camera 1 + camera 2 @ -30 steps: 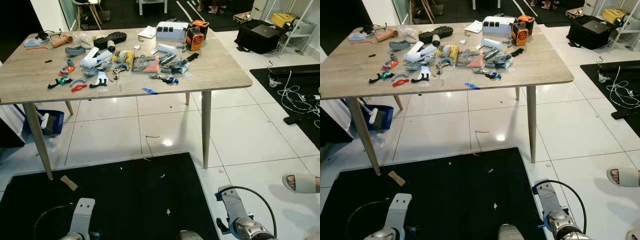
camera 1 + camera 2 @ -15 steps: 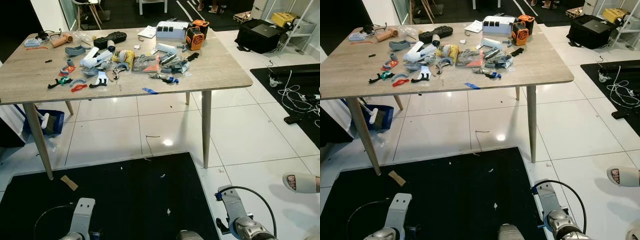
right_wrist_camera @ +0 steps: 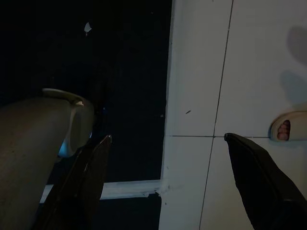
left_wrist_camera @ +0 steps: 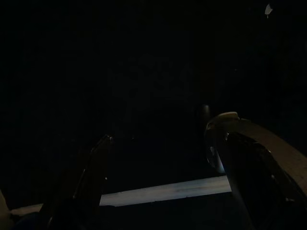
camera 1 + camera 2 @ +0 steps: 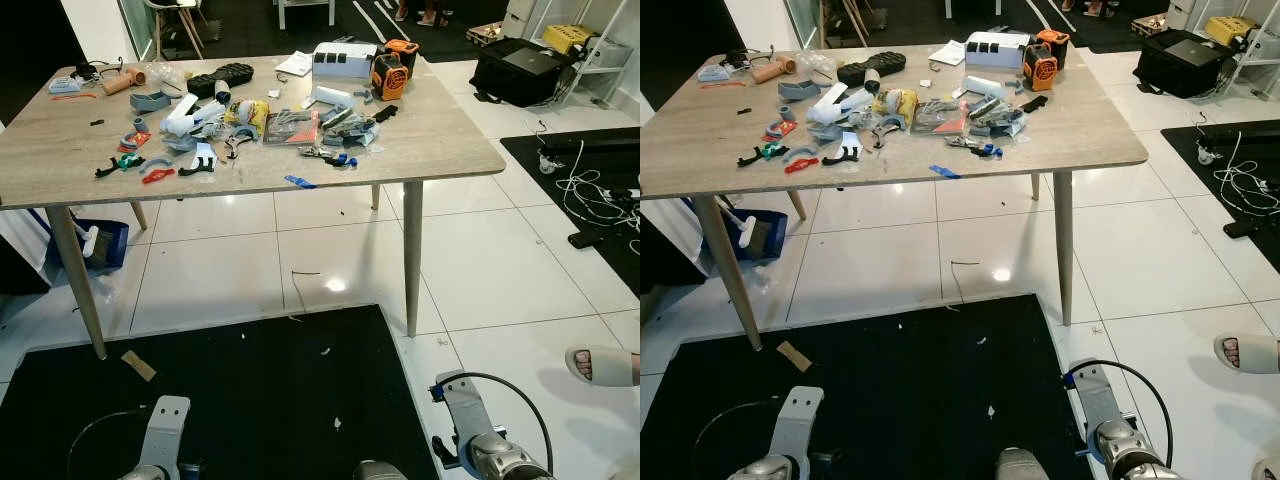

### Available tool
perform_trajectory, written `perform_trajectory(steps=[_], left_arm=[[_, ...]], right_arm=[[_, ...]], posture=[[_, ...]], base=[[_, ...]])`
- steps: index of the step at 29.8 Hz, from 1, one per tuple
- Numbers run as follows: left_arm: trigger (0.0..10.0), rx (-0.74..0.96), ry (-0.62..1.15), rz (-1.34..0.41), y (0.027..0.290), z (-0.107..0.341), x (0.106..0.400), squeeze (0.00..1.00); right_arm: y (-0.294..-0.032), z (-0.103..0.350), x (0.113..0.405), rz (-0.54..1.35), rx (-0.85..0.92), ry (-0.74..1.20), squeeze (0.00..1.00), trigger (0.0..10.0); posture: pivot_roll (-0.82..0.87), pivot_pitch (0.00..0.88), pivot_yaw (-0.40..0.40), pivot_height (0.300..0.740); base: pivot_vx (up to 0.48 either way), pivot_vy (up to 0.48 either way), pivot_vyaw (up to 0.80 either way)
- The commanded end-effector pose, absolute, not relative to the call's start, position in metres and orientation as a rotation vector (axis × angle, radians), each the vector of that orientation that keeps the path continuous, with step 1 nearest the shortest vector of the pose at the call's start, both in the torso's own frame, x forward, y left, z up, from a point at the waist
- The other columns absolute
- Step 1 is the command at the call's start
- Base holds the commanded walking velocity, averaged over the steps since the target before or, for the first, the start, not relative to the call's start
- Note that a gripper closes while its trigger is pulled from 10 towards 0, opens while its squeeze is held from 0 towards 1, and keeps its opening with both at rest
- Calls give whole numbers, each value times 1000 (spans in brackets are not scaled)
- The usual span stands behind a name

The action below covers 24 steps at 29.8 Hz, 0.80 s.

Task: Picking trash to rubbish bin

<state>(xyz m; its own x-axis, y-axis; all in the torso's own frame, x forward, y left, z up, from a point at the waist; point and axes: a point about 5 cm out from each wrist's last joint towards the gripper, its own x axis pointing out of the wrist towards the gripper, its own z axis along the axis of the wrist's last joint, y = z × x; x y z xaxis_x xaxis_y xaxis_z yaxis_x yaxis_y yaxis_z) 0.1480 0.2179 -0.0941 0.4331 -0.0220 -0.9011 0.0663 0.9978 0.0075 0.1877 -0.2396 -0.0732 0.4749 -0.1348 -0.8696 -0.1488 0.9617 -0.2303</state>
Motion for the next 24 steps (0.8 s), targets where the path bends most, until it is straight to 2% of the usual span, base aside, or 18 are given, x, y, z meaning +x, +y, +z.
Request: perform_trajectory(steps=[1, 4, 5, 10, 11, 24], left_arm=[[10000, 62, 1127, -64, 219, -94, 148, 0], [10000, 61, 1128, -64, 220, -94, 148, 0], [10000, 60, 1128, -63, 220, -94, 147, 0], [10000, 61, 1129, -65, 220, -94, 147, 0], [10000, 62, 1129, -66, 220, -94, 147, 0], [10000, 50, 1126, -60, 218, -94, 148, 0]], right_arm=[[-237, -73, 189, 8, -268, 1071, 0, 10000], [-236, -74, 189, 22, -248, 1076, 0, 10000], [-236, -74, 188, 30, -247, 1080, 0, 10000], [-233, -74, 188, 34, -202, 1066, 0, 10000], [-233, -74, 188, 37, -203, 1068, 0, 10000], [-237, -73, 189, 42, -249, 1084, 0, 10000]], posture=[[-76, 0, 47, 740], [-73, 0, 49, 740], [0, 0, 0, 740], [0, 0, 0, 740], [-65, 0, 49, 740], [-64, 0, 40, 740]], base=[[0, 0, 0], [0, 0, 0], [0, 0, 0], [0, 0, 0], [0, 0, 0], [0, 0, 0]])
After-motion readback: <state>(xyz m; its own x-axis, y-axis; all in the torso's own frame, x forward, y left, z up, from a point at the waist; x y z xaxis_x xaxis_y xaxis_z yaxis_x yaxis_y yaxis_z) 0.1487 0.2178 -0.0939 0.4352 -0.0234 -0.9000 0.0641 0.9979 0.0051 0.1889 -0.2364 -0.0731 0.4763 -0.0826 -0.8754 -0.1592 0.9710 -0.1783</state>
